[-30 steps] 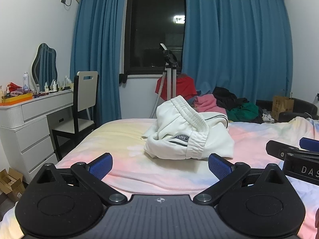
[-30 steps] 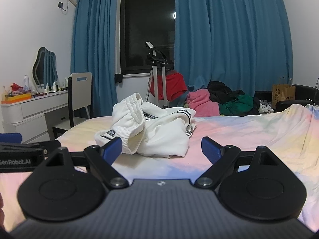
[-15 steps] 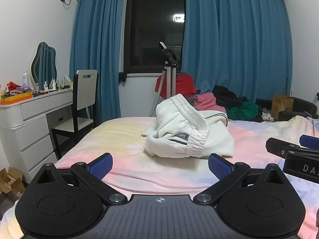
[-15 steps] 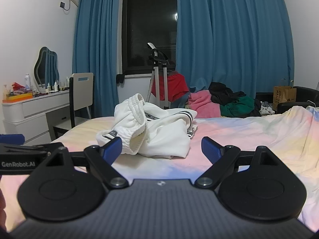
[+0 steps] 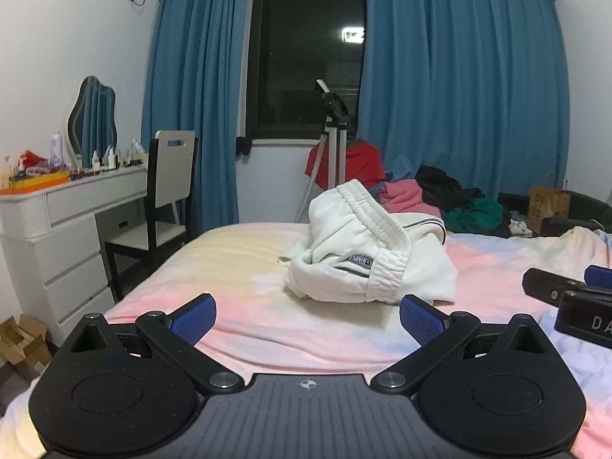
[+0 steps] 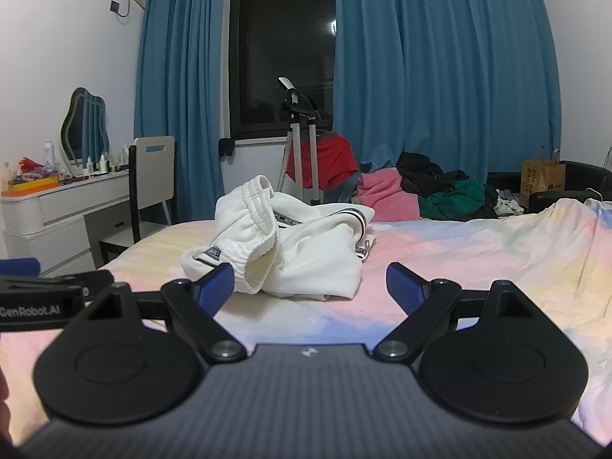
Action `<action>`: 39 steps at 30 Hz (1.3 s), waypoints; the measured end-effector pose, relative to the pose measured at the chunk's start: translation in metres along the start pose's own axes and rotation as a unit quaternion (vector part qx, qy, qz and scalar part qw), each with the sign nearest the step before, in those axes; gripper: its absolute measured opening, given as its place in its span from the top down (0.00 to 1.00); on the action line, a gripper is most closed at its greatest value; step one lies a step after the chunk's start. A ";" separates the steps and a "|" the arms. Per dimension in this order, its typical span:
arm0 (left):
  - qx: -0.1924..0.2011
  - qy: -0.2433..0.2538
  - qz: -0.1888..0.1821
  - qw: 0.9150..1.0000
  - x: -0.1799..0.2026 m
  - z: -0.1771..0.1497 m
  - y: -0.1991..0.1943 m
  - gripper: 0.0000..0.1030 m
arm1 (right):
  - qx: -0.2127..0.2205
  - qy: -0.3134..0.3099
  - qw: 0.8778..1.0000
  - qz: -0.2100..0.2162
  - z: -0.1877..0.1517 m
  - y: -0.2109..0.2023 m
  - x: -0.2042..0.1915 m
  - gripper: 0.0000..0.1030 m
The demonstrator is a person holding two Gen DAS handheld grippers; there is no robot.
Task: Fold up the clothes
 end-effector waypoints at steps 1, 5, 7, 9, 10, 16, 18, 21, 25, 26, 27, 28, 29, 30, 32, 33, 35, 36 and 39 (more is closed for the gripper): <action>-0.002 -0.003 -0.001 1.000 -0.001 -0.001 0.001 0.00 | 0.000 0.002 1.000 0.000 0.001 0.000 0.001 0.15; -0.008 -0.002 0.002 1.000 -0.001 -0.004 0.005 0.00 | 0.001 0.009 1.000 -0.007 0.004 -0.002 0.003 0.15; -0.009 0.005 0.006 1.000 0.001 -0.006 0.007 0.00 | -0.002 0.019 1.000 -0.004 0.004 -0.002 0.006 0.15; -0.011 0.009 0.003 1.000 0.002 -0.009 0.009 0.00 | -0.007 0.027 1.000 -0.002 0.004 -0.001 0.009 0.15; -0.013 0.010 0.000 1.000 0.003 -0.010 0.011 0.00 | -0.008 0.031 0.999 -0.003 0.004 0.000 0.011 0.15; -0.027 0.017 -0.009 0.999 0.009 -0.019 0.020 0.00 | 0.010 0.082 0.997 0.005 0.013 -0.009 0.027 0.15; -0.031 0.019 -0.013 0.999 0.012 -0.020 0.026 0.00 | 0.010 0.086 0.996 -0.003 0.015 -0.010 0.032 0.19; -0.043 0.025 -0.018 0.999 0.022 -0.018 0.044 0.00 | 0.003 0.098 0.995 -0.019 0.013 -0.009 0.043 0.36; -0.059 0.046 -0.043 0.996 0.041 -0.003 0.080 0.00 | -0.001 0.120 0.992 -0.040 0.010 -0.006 0.061 0.80; -0.062 0.050 -0.050 0.996 0.046 0.001 0.091 0.00 | 0.004 0.120 0.992 -0.045 0.011 -0.005 0.063 0.85; -0.064 0.056 -0.055 0.995 0.051 0.005 0.101 0.00 | 0.011 0.120 0.991 -0.050 0.011 -0.006 0.067 0.86; -0.061 0.066 -0.053 0.995 0.057 0.008 0.113 0.00 | 0.018 0.121 0.991 -0.055 0.011 -0.006 0.070 0.86; -0.058 0.076 -0.052 0.994 0.064 0.011 0.125 0.00 | 0.023 0.120 0.991 -0.060 0.012 -0.004 0.072 0.86; -0.055 0.087 -0.050 0.993 0.070 0.014 0.137 0.00 | 0.029 0.118 0.990 -0.066 0.011 -0.003 0.075 0.85; -0.052 0.112 -0.034 0.992 0.084 0.016 0.161 0.00 | 0.044 0.115 0.989 -0.080 0.011 0.000 0.080 0.85; -0.052 0.123 -0.023 0.991 0.090 0.016 0.174 0.01 | 0.045 0.115 0.989 -0.083 0.009 0.004 0.083 0.85; -0.056 0.140 0.001 0.989 0.098 0.013 0.201 0.06 | 0.046 0.115 0.988 -0.087 0.005 0.013 0.088 0.84; -0.063 0.142 0.015 0.988 0.101 0.011 0.215 0.10 | 0.042 0.116 0.989 -0.086 0.003 0.018 0.089 0.84; -0.053 0.142 0.054 0.987 0.098 0.014 0.241 0.28 | 0.022 0.122 0.990 -0.069 -0.007 0.037 0.090 0.84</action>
Point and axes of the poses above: each gripper's, at about its wrist camera, not at the fingertips, and y roughly the way its jaws point, x to its right, z to its top, the point moved 7 cm from there along y, roughly the way its jaws point, and after that the axes turned 1 degree about -x, right-handed, at the moved point
